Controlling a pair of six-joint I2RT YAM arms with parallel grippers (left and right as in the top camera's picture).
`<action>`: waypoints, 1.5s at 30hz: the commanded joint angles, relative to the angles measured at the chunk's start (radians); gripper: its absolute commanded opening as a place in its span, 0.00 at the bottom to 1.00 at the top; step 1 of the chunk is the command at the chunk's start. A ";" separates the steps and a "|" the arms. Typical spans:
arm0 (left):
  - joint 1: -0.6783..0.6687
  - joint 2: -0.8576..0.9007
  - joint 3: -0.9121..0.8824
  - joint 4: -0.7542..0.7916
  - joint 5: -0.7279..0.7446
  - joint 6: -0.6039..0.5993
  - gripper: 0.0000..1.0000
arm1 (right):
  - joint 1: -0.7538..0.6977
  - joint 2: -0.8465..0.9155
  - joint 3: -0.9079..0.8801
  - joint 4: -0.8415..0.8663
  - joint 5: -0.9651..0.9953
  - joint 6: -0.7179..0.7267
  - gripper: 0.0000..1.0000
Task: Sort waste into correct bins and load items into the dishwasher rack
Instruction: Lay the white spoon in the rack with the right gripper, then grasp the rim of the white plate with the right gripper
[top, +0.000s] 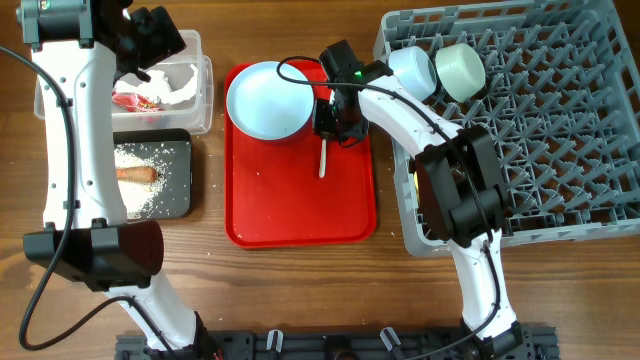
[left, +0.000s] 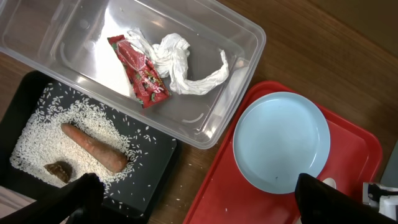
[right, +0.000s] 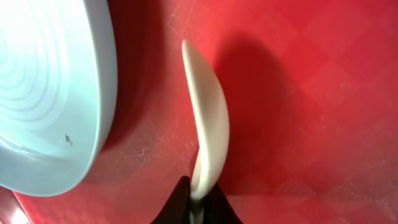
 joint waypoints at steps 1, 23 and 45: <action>0.001 0.009 0.000 0.000 -0.013 -0.013 1.00 | 0.004 0.108 -0.036 -0.007 0.002 0.010 0.04; 0.001 0.009 0.000 0.000 -0.013 -0.013 1.00 | -0.201 -0.679 0.006 -0.304 0.563 0.095 0.04; 0.001 0.009 0.000 0.000 -0.013 -0.013 1.00 | -0.431 -0.676 -0.559 0.029 0.585 0.594 0.04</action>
